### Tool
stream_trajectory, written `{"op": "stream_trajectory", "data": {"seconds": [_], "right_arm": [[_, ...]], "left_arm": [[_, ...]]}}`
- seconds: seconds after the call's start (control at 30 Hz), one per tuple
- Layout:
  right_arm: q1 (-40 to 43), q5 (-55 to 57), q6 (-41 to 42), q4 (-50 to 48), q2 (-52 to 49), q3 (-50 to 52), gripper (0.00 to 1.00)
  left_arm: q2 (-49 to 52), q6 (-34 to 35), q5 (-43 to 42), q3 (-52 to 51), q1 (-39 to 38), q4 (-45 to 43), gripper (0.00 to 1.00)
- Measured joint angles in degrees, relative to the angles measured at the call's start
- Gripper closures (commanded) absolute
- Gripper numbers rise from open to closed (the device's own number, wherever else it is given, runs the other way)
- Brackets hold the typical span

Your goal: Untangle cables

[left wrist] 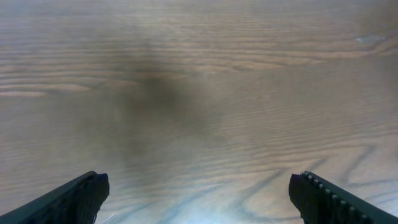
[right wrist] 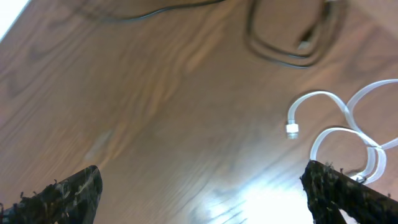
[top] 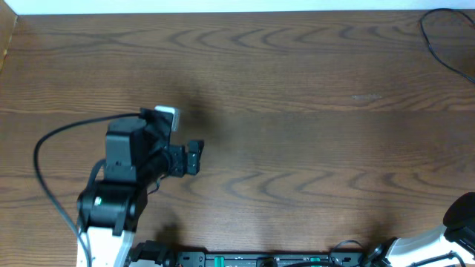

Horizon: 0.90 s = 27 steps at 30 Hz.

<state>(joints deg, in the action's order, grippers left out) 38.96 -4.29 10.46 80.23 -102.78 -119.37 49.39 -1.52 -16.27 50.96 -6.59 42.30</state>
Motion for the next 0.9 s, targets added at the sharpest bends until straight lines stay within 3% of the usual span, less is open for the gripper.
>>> {"op": "stream_trajectory", "data": {"seconds": [0.37, 0.73, 0.9], "right_arm": [[-0.04, -16.68, -8.94, 0.07, 0.00, 0.00, 0.01], [-1.31, -18.05, -9.14, 0.90, 0.00, 0.00, 0.01], [-5.81, -13.99, -9.31, 0.92, 0.00, 0.00, 0.01]], "left_arm": [[-3.43, 1.97, 5.29, 0.00, 0.00, 3.78, 0.02], [-3.43, 3.23, 5.92, 0.00, 0.00, 2.84, 0.02], [-3.43, 5.01, 5.95, 0.00, 0.00, 1.01, 0.02]]}}
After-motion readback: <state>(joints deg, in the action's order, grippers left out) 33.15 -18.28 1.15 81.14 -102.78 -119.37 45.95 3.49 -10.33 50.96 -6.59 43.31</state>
